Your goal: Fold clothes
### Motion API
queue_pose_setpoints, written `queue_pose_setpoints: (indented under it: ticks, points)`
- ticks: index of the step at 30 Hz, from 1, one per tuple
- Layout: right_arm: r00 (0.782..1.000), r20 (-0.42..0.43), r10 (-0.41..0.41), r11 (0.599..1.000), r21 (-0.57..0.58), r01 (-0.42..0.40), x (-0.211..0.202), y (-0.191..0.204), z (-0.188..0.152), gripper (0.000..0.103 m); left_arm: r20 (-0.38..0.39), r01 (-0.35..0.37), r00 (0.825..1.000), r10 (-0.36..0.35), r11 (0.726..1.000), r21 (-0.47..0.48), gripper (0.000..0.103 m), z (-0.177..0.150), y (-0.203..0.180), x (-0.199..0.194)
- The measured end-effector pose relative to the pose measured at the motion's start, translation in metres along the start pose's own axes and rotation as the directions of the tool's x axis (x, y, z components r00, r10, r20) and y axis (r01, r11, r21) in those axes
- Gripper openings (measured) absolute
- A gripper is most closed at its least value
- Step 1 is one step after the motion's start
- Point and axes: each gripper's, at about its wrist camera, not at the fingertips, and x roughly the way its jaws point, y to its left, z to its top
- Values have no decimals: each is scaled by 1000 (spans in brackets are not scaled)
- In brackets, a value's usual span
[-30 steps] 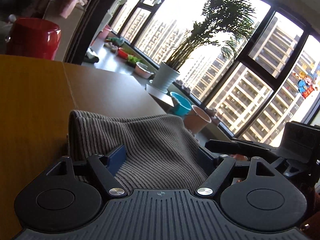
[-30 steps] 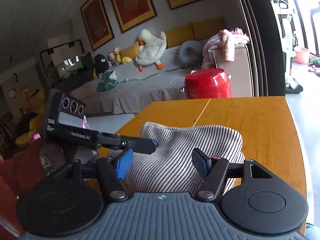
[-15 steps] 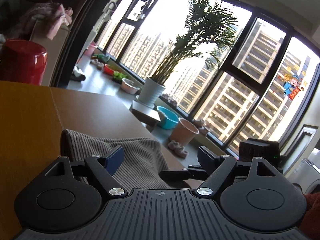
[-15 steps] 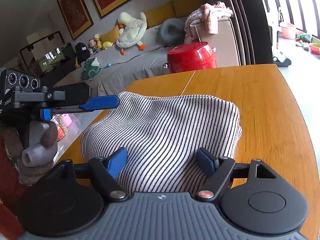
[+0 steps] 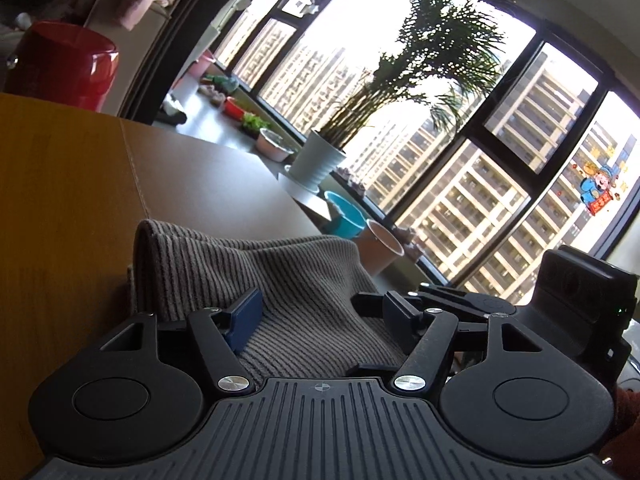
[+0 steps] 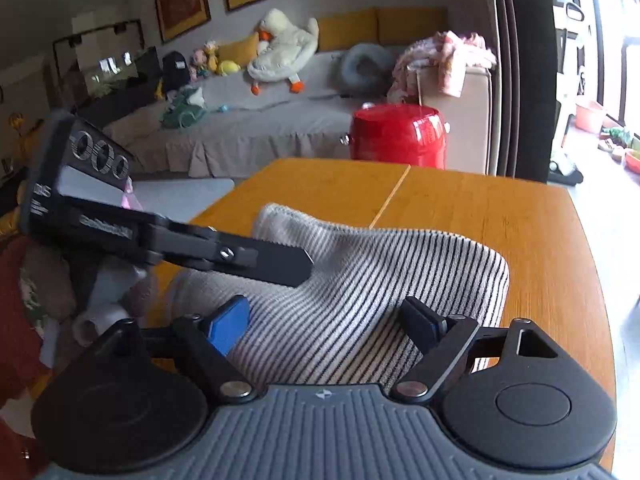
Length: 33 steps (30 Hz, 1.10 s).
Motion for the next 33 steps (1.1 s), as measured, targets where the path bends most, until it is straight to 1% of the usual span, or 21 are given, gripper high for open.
queue_pose_setpoints:
  ticks: [1, 3, 7, 9, 11, 12, 16, 18, 20, 22, 24, 27, 30, 33]
  points:
    - [1000, -10, 0, 1000, 18, 0, 6, -3, -1, 98, 0, -2, 1000, 2, 1000, -2, 72, -1, 0, 0]
    - [1000, -13, 11, 999, 44, -11, 7, -7, -1, 98, 2, 5, 1000, -5, 1000, -10, 72, -2, 2, -1]
    - [1000, -12, -14, 1000, 14, 14, 4, -3, -4, 100, 2, 9, 1000, -9, 1000, -8, 72, -1, -1, -1]
    - [1000, -14, -21, 1000, 11, 21, 4, -2, -5, 102, 14, -3, 1000, 3, 1000, 13, 73, 1, -7, -7]
    - [1000, -15, -25, 1000, 10, 25, 4, -3, -6, 102, 25, -15, 1000, 14, 999, 35, 77, 2, -13, -13]
    - [1000, -14, -27, 1000, 8, 27, 4, -3, -6, 102, 39, -21, 999, 19, 998, 61, 77, 3, -18, -20]
    - [999, -8, -38, 999, -5, 37, 5, 0, -7, 103, 70, -16, 997, 10, 996, 93, 75, 3, -25, -38]
    - [999, -8, -40, 999, -10, 40, 3, 0, -7, 103, 59, -28, 998, 22, 996, 90, 75, 0, -22, -36]
    - [999, -8, -38, 999, -16, 38, -1, 0, -4, 103, 26, -65, 998, 63, 995, 74, 71, -4, -15, -27]
    - [999, -6, -40, 999, -24, 39, -8, -1, 1, 103, 21, -74, 997, 73, 995, 64, 68, -8, -8, -21]
    - [998, 6, -66, 997, -36, 66, -15, -3, 7, 103, 28, -64, 998, 63, 997, 51, 68, -6, -5, -22]
    - [991, 2, -133, 990, -42, 133, -14, -8, 10, 103, 30, -54, 998, 53, 998, 40, 67, -6, 0, -23]
    - [979, -39, -200, 978, -58, 198, 5, -11, 4, 103, 36, -50, 998, 49, 998, 43, 67, -9, 0, -22]
    - [975, -33, -218, 975, -56, 216, 11, -10, 2, 103, 39, -53, 998, 51, 998, 43, 67, -10, 1, -21]
